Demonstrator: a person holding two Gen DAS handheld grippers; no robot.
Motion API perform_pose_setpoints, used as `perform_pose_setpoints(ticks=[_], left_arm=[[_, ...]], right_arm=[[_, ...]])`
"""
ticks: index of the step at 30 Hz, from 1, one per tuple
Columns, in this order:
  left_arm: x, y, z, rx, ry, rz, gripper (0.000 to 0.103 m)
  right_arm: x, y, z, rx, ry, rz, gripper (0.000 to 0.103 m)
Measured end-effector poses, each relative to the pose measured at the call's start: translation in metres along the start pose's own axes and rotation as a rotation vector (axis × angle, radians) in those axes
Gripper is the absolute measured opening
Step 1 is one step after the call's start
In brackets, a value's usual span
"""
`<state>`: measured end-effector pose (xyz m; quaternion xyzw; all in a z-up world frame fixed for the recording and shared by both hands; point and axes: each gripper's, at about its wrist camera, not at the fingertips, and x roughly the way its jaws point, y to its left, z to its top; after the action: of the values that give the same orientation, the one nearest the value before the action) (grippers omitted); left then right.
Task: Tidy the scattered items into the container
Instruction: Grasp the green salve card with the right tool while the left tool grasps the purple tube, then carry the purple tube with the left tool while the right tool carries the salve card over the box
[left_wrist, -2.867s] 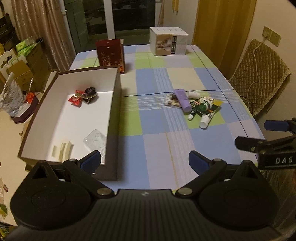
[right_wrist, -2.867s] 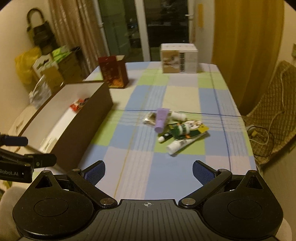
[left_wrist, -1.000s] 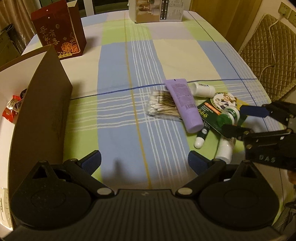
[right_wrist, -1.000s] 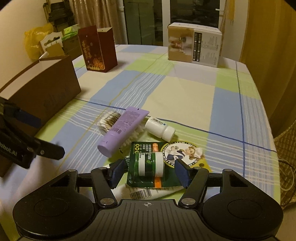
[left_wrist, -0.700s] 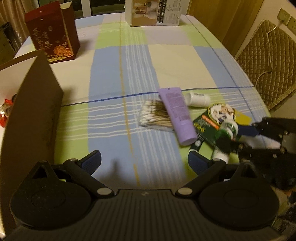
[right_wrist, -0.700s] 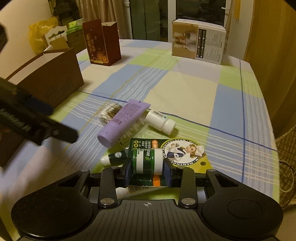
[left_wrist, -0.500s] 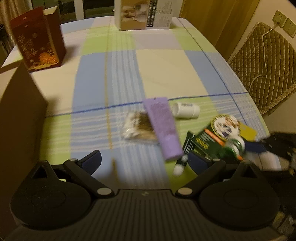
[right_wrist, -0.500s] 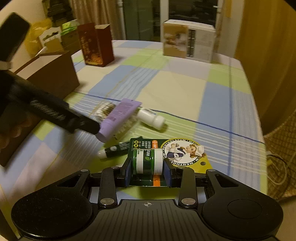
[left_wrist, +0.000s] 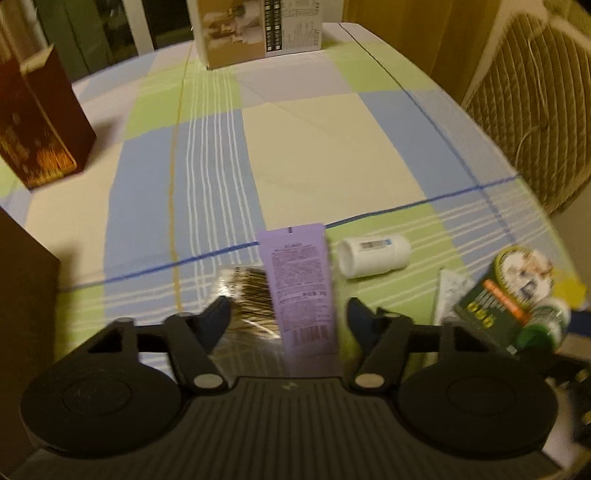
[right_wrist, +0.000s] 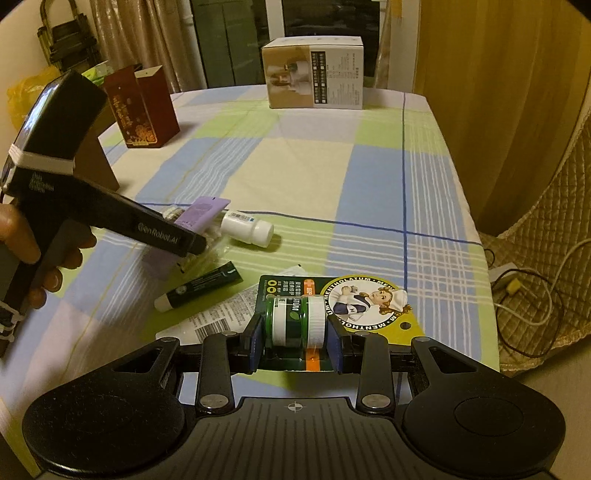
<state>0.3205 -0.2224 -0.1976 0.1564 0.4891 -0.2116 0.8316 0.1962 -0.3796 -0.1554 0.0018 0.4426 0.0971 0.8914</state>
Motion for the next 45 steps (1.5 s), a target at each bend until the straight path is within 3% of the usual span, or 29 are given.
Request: perform_pose_setpoints(ticks=[2,3,8,22,33,45], left_arm=[[-0.002,0.004,-0.004,0.02,-0.008,-0.014,0.029],[-0.004,0.007,-0.006,0.01,-0.002,-0.028,0.029],[-0.016,0.028,-0.025,-0.026,0.021,-0.033,0.028],[-0.11,0.058,-0.096,-0.148,-0.027,-0.094,0.028],[-0.184,0.08,-0.126,-0.204,-0.125,-0.084,0.028],[-0.24,0.147,-0.153,-0.287,-0.183,0.018,0.028]], right_arm=[[0.001,0.001,0.0,-0.003,0.003,0.001,0.038],[0.001,0.001,-0.001,-0.003,0.003,0.002,0.038],[-0.001,0.0,0.0,0.006,-0.009,-0.001,0.038],[-0.037,0.033,-0.011,0.009,-0.062,0.078,0.038],[-0.078,0.12,-0.011,-0.072,-0.111,0.235,0.038],[-0.094,0.21,0.015,-0.274,-0.168,0.369,0.038]])
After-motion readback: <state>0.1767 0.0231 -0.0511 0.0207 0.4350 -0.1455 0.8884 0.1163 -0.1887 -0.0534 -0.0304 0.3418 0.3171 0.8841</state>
